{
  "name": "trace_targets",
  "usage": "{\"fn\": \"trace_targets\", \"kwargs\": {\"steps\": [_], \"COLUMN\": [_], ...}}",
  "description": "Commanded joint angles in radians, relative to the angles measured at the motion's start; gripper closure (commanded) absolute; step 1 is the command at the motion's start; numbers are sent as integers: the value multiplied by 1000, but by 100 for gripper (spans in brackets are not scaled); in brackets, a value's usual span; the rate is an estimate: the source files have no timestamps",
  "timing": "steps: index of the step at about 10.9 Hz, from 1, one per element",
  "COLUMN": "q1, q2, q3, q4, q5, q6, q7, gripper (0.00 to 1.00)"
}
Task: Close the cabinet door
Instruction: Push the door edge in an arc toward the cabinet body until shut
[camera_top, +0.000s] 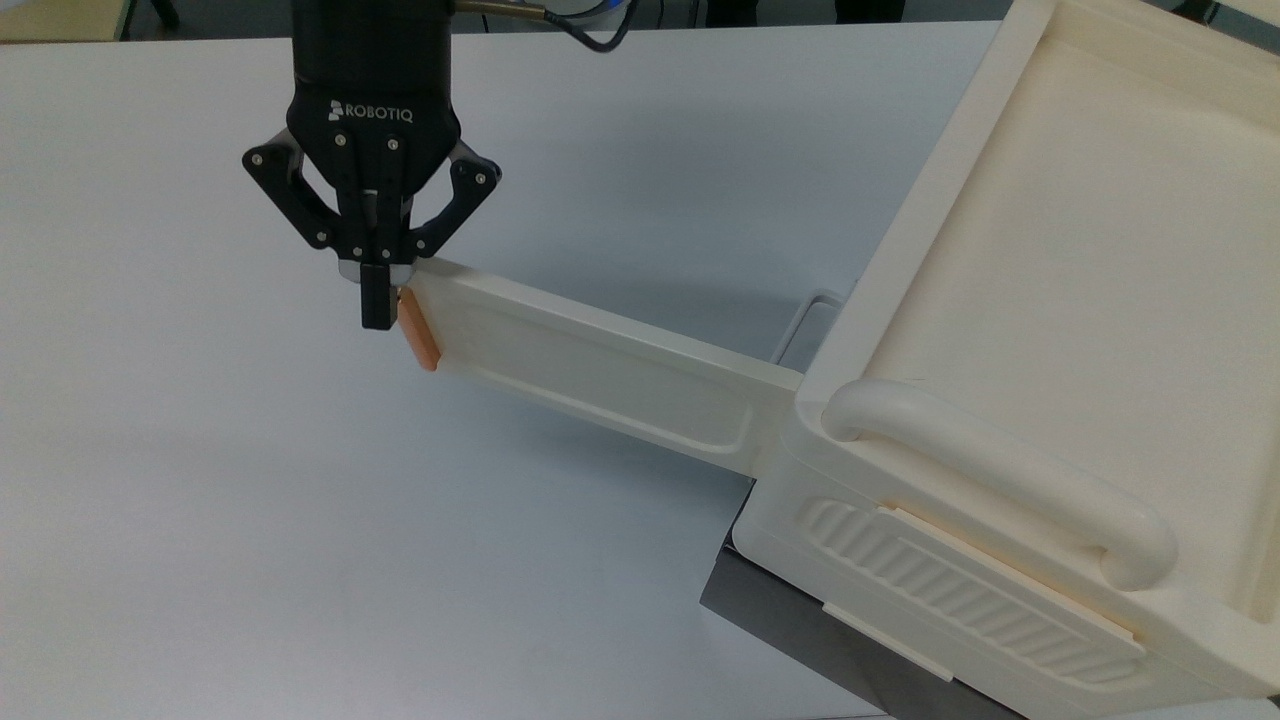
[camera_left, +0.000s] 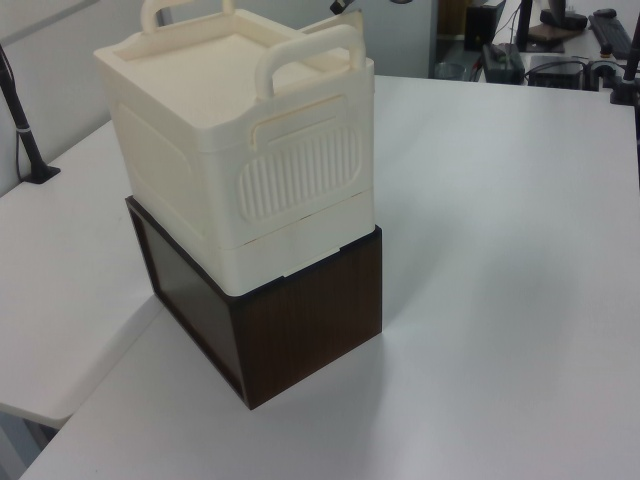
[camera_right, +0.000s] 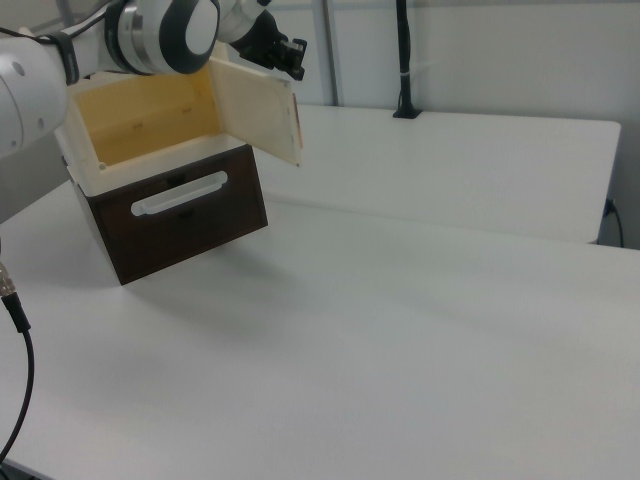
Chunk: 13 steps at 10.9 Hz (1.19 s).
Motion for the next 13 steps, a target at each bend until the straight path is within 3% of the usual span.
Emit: {"fn": "trace_targets", "kwargs": {"steps": [1, 6, 8, 10, 12, 13], "q1": [6, 20, 20, 20, 17, 18], "q2": [-54, -112, -124, -127, -131, -129], "q3": [4, 16, 51, 122, 194, 196], "q4": [-11, -11, -9, -8, -8, -8], "q5": [20, 190, 294, 377, 388, 388], "q6": [-133, -440, -599, -692, -688, -686], "q7": [-52, -221, -293, -313, -279, -273], "gripper": [100, 100, 100, 100, 100, 100]}}
